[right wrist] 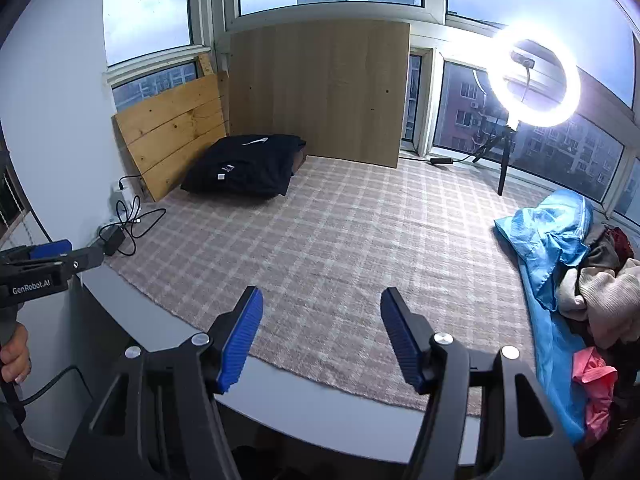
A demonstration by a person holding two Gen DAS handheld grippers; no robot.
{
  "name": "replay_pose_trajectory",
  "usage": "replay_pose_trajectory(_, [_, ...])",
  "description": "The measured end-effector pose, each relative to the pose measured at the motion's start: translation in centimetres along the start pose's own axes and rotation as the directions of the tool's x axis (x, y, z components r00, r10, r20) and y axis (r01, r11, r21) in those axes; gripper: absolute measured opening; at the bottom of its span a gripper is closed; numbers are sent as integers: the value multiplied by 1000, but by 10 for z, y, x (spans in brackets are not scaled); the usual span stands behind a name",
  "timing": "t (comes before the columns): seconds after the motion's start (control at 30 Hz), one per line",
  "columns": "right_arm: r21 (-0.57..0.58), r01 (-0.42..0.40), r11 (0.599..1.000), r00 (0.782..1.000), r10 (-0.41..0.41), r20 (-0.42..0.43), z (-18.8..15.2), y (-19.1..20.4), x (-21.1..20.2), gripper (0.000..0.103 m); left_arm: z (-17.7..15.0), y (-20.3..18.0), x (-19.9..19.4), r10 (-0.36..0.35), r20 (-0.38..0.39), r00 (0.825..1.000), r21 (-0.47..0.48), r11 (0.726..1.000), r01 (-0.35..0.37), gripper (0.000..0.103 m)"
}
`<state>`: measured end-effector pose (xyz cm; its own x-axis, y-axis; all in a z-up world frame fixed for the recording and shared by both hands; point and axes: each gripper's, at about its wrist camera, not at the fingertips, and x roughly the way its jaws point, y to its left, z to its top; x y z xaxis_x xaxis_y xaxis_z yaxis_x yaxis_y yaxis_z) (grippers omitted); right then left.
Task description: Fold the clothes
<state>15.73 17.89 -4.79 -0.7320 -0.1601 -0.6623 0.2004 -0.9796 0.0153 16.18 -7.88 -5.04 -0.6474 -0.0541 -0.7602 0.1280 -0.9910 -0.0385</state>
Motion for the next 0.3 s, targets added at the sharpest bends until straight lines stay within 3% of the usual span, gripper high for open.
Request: replay_pose_trajectory(0.3, [-4, -3, 1000, 1000, 3, -4, -5, -14, 0, 60, -4, -7, -11, 12, 35, 999, 11, 1000, -12, 75])
